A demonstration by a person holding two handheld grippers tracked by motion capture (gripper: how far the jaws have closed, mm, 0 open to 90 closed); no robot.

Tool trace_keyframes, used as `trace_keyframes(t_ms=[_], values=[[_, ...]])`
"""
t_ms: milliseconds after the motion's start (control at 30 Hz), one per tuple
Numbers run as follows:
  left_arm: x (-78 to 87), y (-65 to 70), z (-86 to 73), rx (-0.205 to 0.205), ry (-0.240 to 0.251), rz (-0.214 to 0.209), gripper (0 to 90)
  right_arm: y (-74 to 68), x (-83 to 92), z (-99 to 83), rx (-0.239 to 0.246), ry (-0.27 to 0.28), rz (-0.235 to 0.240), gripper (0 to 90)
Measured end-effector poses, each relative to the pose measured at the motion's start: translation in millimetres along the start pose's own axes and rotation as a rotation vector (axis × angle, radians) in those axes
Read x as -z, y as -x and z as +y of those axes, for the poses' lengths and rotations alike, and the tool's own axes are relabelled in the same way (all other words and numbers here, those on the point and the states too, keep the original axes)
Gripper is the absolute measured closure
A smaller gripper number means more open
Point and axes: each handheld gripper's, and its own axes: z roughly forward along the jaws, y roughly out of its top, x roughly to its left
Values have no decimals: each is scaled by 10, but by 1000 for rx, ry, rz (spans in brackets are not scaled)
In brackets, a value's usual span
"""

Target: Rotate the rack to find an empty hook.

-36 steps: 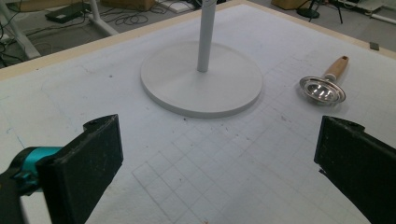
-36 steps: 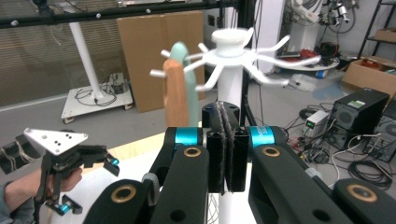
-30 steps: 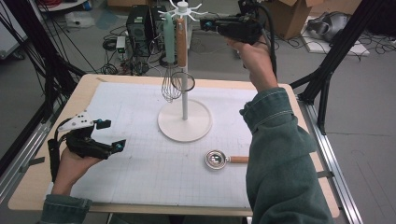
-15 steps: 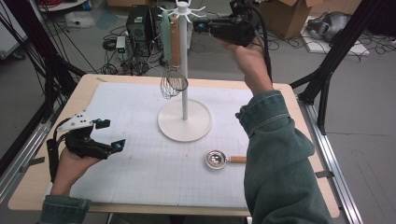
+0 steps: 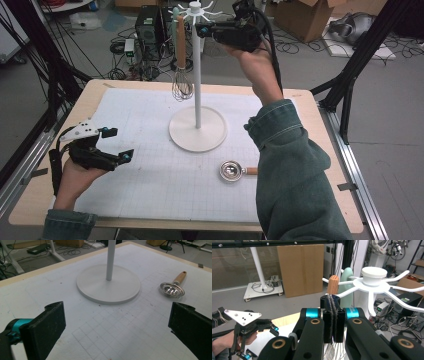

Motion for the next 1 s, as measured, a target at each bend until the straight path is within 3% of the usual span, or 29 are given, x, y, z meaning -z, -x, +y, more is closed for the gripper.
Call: trace_keyframes(t_ms=[733,1000], values=[[3,-8,0,-3,-1,-3,17,-50,-49,-10,15,-4,-7,892],[-8,-37,-21,7,-5,-12,17,-47,69,-135,5,13,18,784]])
